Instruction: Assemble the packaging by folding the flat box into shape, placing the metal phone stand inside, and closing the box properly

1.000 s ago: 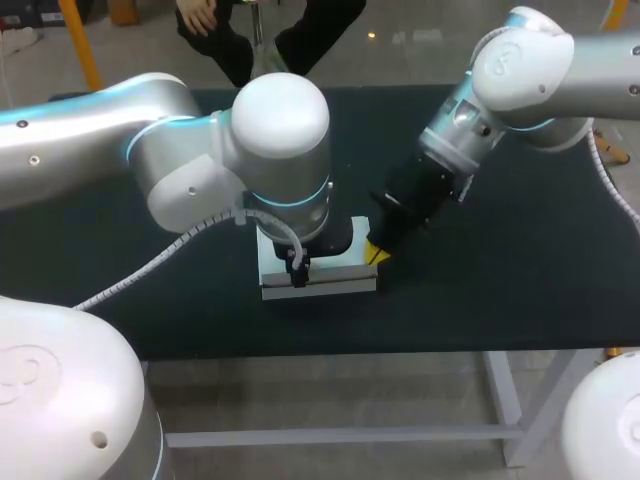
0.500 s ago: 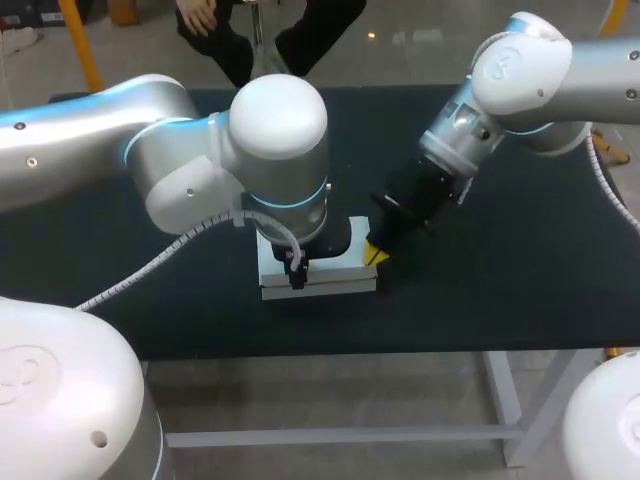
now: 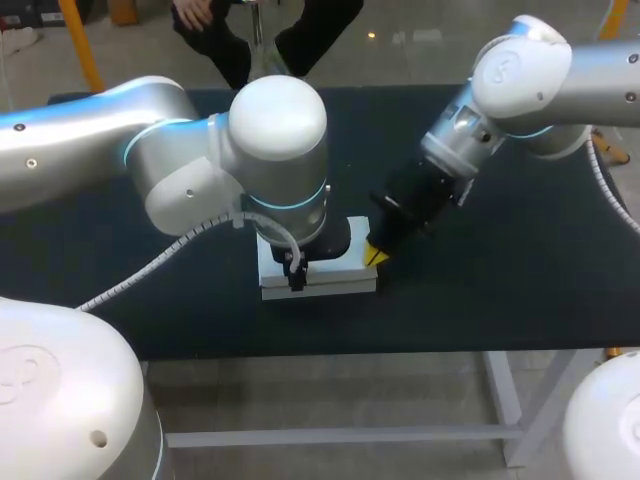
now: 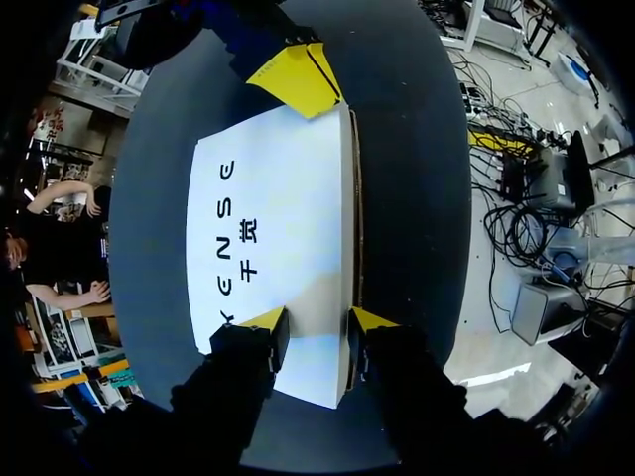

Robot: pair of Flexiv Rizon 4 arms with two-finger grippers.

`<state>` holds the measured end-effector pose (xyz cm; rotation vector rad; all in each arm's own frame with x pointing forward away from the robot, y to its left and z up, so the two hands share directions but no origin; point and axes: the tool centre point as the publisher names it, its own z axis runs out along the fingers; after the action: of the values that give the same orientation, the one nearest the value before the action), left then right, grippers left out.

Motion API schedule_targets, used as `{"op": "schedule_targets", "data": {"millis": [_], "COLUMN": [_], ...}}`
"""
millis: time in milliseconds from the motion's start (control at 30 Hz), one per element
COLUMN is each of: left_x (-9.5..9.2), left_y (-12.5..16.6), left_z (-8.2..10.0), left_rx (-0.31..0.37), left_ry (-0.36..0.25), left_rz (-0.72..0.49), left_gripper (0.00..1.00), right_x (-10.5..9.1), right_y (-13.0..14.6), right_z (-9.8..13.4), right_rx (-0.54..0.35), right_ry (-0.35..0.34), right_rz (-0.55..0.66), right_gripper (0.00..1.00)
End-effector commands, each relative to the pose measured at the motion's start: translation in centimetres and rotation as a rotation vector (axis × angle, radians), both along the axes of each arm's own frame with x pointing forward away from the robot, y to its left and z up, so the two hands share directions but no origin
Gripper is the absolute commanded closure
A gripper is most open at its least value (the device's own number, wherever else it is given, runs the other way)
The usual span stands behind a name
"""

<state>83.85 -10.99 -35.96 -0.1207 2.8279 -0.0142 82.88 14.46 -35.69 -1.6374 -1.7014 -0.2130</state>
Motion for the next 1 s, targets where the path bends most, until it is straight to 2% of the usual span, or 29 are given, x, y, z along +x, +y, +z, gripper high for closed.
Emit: {"op": "schedule_targets", "data": {"millis": [33,233,433,500,533,633,667,733,1000], "left_x": [-0.1,-0.6,-1.5,-1.7,-1.7,-1.7,-1.6,-1.1,0.1], "left_y": [0.0,0.5,2.0,2.5,2.9,3.6,3.7,3.8,3.3], "left_z": [-0.1,0.3,1.7,2.4,2.7,3.7,3.7,3.7,1.5], "left_rx": [0.001,-0.009,-0.066,-0.109,-0.137,-0.197,-0.213,-0.235,-0.239], "left_ry": [-0.001,-0.003,-0.025,-0.025,-0.023,-0.024,-0.023,-0.011,0.052], "left_rz": [-0.001,0.000,0.002,-0.010,-0.011,-0.015,-0.021,-0.009,-0.016], "left_gripper": [0.57,0.56,0.55,0.56,0.61,0.93,1.00,1.00,1.00], "right_x": [0.3,0.3,0.3,0.3,0.3,0.3,0.3,0.3,0.3], "right_y": [0.3,0.3,0.3,0.3,0.3,0.3,0.3,0.3,0.4], "right_z": [-0.4,-0.5,-0.7,-0.8,-0.8,-0.8,-0.8,-0.8,-0.8], "right_rx": [-0.001,-0.003,-0.003,-0.003,-0.003,-0.002,-0.002,-0.003,-0.001], "right_ry": [0.007,0.010,0.013,0.015,0.016,0.016,0.015,0.016,0.015], "right_rz": [0.005,0.004,0.001,0.001,0.000,-0.002,-0.002,-0.002,-0.003], "right_gripper": [1.00,1.00,1.00,1.00,1.00,1.00,1.00,1.00,1.00]}}
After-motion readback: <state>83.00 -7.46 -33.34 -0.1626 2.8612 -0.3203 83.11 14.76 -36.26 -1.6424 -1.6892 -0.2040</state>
